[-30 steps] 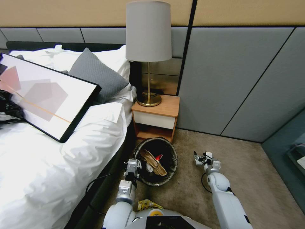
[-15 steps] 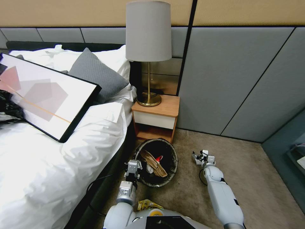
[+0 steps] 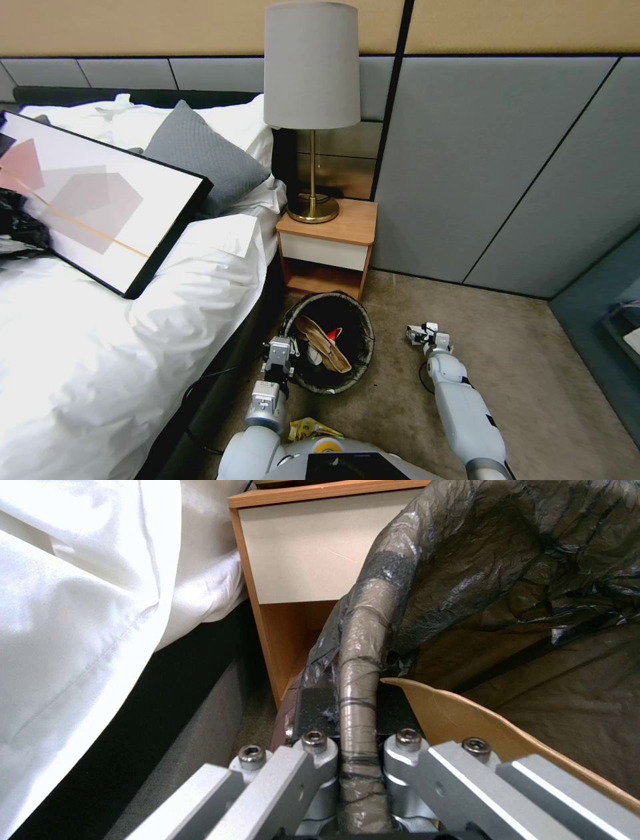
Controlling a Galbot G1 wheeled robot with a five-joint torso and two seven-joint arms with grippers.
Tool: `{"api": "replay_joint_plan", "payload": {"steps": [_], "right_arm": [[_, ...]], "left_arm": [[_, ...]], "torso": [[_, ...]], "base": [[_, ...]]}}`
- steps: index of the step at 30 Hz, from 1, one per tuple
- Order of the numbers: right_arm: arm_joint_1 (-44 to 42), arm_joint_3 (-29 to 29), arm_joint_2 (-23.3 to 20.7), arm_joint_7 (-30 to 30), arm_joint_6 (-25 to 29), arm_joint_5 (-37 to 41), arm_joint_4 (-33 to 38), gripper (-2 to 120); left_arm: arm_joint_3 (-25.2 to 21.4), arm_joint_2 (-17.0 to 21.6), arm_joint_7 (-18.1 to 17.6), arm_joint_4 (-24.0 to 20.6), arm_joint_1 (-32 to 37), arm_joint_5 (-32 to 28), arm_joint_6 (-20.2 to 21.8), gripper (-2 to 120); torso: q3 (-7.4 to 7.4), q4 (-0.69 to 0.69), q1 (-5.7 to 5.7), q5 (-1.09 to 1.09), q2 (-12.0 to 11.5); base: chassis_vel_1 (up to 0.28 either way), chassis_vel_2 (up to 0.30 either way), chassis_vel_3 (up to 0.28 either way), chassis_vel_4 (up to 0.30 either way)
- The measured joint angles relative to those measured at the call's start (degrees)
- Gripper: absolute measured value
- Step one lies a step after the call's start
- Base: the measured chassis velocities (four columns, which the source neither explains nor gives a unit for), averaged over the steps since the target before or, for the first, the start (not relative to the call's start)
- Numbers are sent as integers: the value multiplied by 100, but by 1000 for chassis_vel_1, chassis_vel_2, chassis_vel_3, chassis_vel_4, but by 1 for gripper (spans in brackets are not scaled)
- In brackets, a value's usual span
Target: Pick up the trash bin, then pick up the garbage from the floor and place it into the trash bin.
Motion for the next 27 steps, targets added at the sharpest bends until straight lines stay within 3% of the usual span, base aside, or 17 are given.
{"api": "replay_joint_plan", "payload": {"steps": [21, 25, 27], "right_arm": [[445, 15, -48, -129, 423, -4, -1065, 92], [444, 10, -48, -158, 496, -6, -1143, 82], [435, 11, -50, -176, 564, -6, -1199, 70]], "left_arm": [[16, -12, -1, -33, 80, 59, -1, 1], [14, -12, -1, -36, 90, 65, -5, 1], [14, -12, -2, -42, 91, 65, -7, 1]], "torso": [[0, 0, 0, 0, 0], [0, 0, 0, 0, 0], [0, 0, 0, 0, 0]], "base": [[0, 0, 0, 0], [0, 0, 0, 0], [0, 0, 0, 0]]}}
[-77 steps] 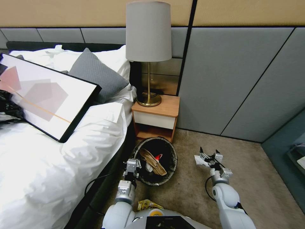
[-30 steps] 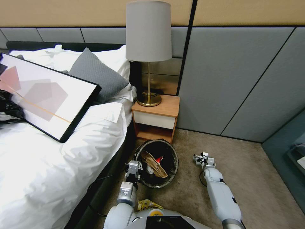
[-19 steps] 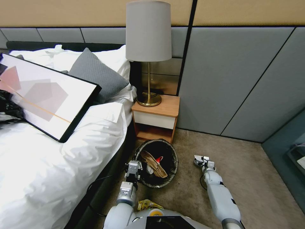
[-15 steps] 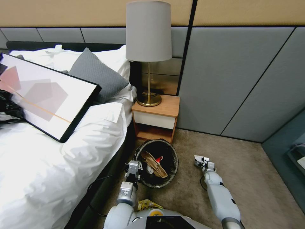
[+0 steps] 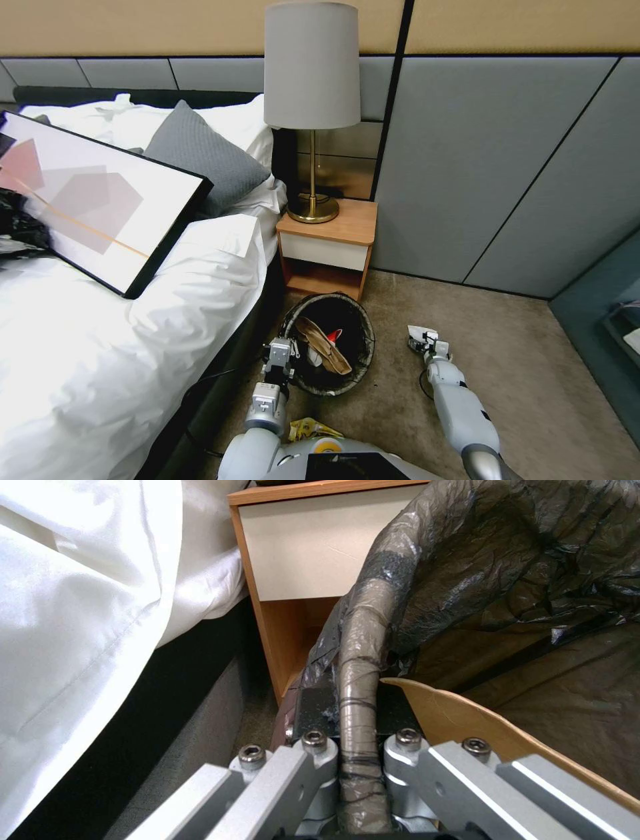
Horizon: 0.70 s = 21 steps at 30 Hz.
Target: Pick up the trash bin, then pick up the garbage from the floor and place it into the trash bin.
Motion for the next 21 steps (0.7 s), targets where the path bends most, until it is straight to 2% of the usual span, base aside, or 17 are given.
{"api": "replay_joint_plan", "payload": {"steps": [2, 5, 6, 9, 10, 17, 21], "right_arm": [[-8, 1, -3, -11, 18, 0, -15, 67], [-29, 10, -19, -40, 69, 7, -46, 51], [-29, 10, -19, -40, 69, 7, -46, 51], [-49, 20, -50, -54, 105, 29, -57, 38], [-49, 20, -50, -54, 105, 29, -57, 38], [-110, 41, -75, -79, 166, 67, -53, 8], [-115, 45, -74, -95, 205, 70, -58, 0]], "left_arm": [[0, 1, -1, -4, 0, 0, -1, 1], [8, 2, -2, -12, -1, 0, -2, 1], [8, 2, -2, -12, -1, 0, -2, 1], [11, 3, -4, -12, -2, 2, -3, 1], [11, 3, -4, -12, -2, 2, -3, 1], [29, 8, -4, -12, 5, 19, -6, 1], [30, 8, -3, -22, 17, 27, -6, 1]], "torso": [[0, 0, 0, 0, 0], [0, 1, 0, 0, 0], [0, 1, 0, 0, 0], [0, 1, 0, 0, 0], [0, 1, 0, 0, 0], [0, -1, 0, 0, 0], [0, -1, 0, 0, 0]], "base": [[0, 0, 0, 0], [0, 0, 0, 0], [0, 0, 0, 0], [0, 0, 0, 0], [0, 0, 0, 0], [0, 0, 0, 0], [0, 0, 0, 0]]}}
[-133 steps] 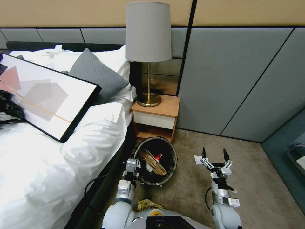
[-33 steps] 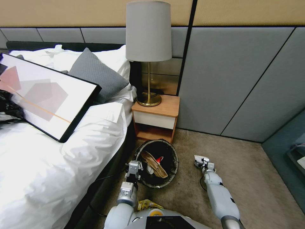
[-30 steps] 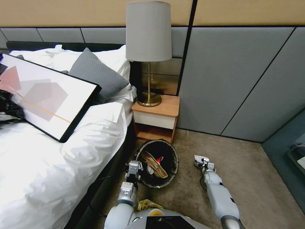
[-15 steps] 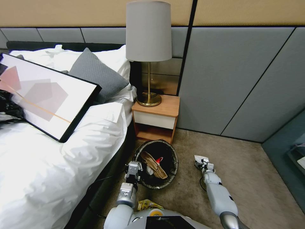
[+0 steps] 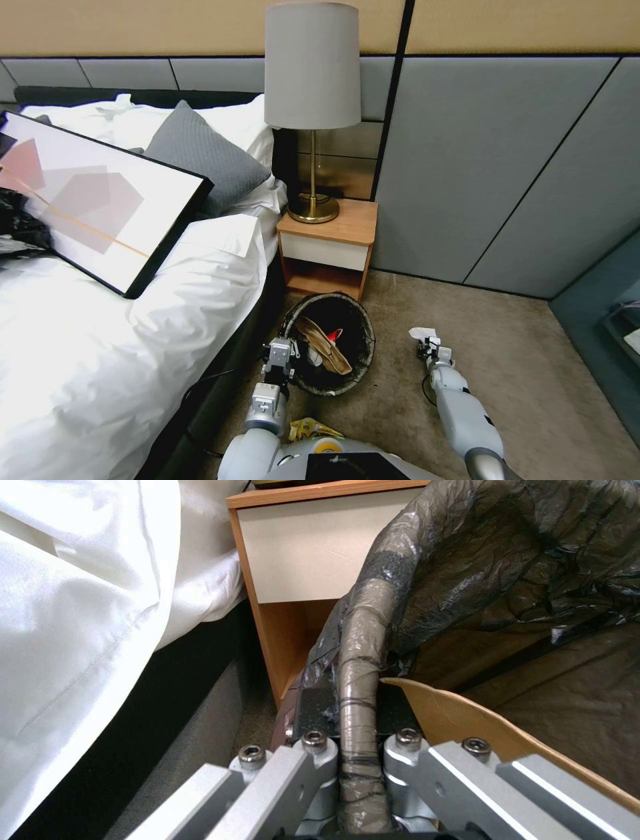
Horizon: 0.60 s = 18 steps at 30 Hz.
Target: Pick up the trash bin, then pick up the garbage from the floor and place it into the trash bin.
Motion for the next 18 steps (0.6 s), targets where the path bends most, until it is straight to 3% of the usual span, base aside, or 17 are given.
{"api": "replay_joint_plan", "payload": {"steps": [12, 15, 17, 18], "right_arm": [[-160, 3, 27, -3, 150, 26, 355, 0], [-285, 1, 54, -5, 206, 43, 647, 0], [-647, -31, 117, -7, 364, 112, 1491, 0], [-647, -31, 117, -7, 364, 112, 1491, 0]], "left_arm": [[37, -7, 2, 15, -1, 30, -1, 1], [43, -7, 3, 30, -12, 31, -2, 1], [53, -5, 6, 53, -31, 31, -3, 1], [53, -5, 6, 53, -31, 31, -3, 1]], "torso": [[0, 1, 0, 0, 0], [0, 1, 0, 0, 0], [0, 0, 0, 0, 0], [0, 0, 0, 0, 0]], "base": [[0, 0, 0, 0], [0, 0, 0, 0], [0, 0, 0, 0], [0, 0, 0, 0]]}}
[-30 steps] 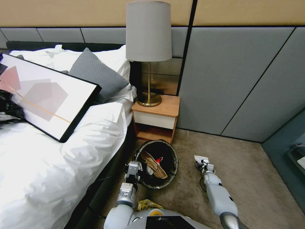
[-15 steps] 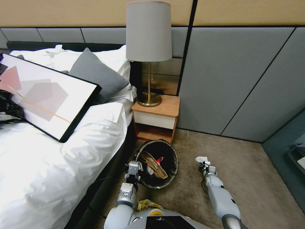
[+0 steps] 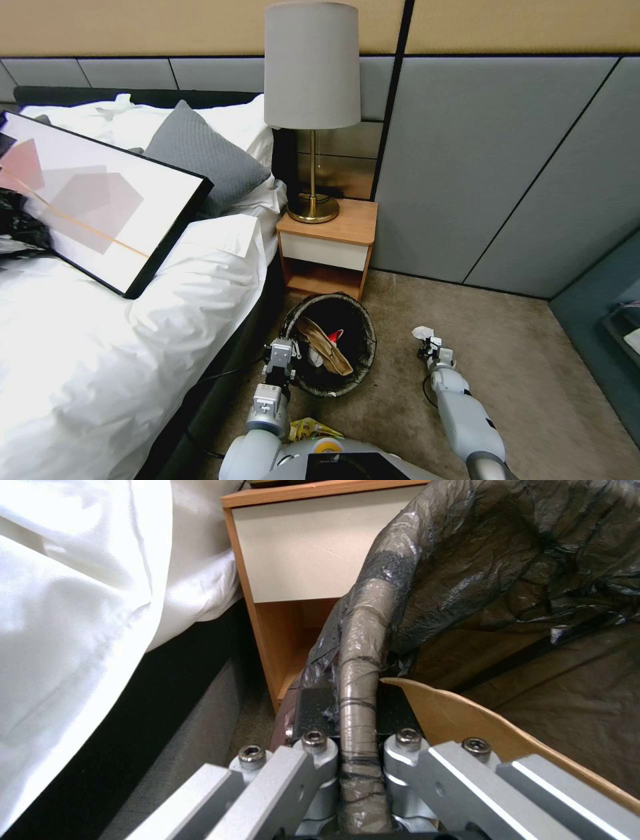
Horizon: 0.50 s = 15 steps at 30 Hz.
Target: Pick up the trash bin, then pick up the garbage from the floor and place it into the trash bin.
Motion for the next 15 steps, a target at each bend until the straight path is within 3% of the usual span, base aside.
{"api": "replay_joint_plan", "payload": {"steps": [4, 5, 8, 10, 13, 15], "right_arm": [[-546, -65, 105, -214, 649, -31, 1180, 0], [-546, -65, 105, -214, 649, -31, 1180, 0], [-1074, -131, 187, -927, 1376, 171, 2146, 0], [-1136, -137, 198, -1123, 1553, 234, 2283, 0], [-1411, -179, 227, -2189, 2162, 648, 2942, 0], [-1519, -200, 229, -2531, 2268, 828, 3211, 0]], "left_arm": [[11, -3, 3, 47, -14, 0, -4, 1], [11, -3, 3, 47, -14, 0, -4, 1], [-3, -1, 3, 56, -8, 0, -6, 1], [-5, -1, 3, 56, -6, 0, -6, 1], [-6, 0, 2, 65, 1, 0, -6, 1], [-4, 1, 2, 69, 4, 0, -6, 1]], "torso": [[-1, 2, 0, 0, 0], [-1, 2, 0, 0, 0], [0, -2, 0, 0, 0], [0, 0, -1, 0, 0], [0, 3, 0, 0, 0], [-1, 3, 0, 1, 0]], "base": [[0, 0, 0, 0], [0, 0, 0, 0], [0, 0, 0, 0], [0, 0, 0, 0], [0, 0, 0, 0], [0, 0, 0, 0]]}}
